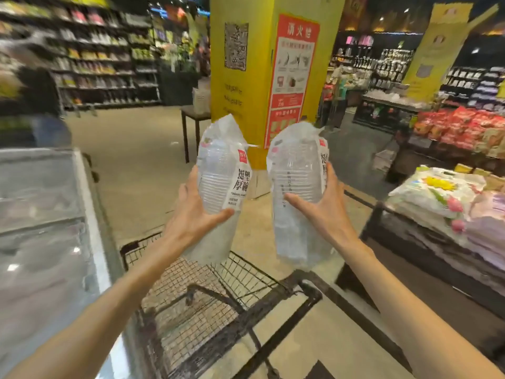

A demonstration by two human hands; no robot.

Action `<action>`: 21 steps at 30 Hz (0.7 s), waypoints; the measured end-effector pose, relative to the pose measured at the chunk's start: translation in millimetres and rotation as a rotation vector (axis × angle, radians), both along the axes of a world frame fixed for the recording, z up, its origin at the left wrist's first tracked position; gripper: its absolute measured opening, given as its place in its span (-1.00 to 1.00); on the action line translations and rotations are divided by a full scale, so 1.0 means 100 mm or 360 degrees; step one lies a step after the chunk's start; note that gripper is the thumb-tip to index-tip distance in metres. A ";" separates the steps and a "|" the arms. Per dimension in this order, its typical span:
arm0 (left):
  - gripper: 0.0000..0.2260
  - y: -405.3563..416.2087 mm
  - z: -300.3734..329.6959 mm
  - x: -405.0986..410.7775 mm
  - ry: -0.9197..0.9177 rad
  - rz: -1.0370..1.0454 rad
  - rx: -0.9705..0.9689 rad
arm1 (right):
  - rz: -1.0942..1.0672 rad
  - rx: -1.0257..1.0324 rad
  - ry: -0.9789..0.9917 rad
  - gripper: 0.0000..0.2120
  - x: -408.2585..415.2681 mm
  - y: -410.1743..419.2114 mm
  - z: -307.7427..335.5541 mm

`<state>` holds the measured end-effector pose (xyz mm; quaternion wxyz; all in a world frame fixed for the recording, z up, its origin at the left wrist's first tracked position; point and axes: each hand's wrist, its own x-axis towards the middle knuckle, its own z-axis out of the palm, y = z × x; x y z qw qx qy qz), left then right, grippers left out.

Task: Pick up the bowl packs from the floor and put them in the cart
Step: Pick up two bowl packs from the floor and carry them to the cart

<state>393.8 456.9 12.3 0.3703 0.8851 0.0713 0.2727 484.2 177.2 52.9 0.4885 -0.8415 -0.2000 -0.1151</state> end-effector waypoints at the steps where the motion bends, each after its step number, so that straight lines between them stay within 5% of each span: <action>1: 0.11 0.10 0.01 0.02 0.0000 0.0068 0.0008 | 0.0062 0.0001 -0.0018 0.14 0.19 0.17 -0.02; 11: 0.20 0.73 -0.15 0.02 0.0158 0.0982 -0.0084 | 0.0782 -0.0088 0.0008 0.20 1.36 1.83 -0.24; 21: 0.16 0.13 -0.36 -0.07 0.0324 0.1991 -0.0354 | 0.1639 -0.0301 0.0107 0.27 1.92 2.61 -0.55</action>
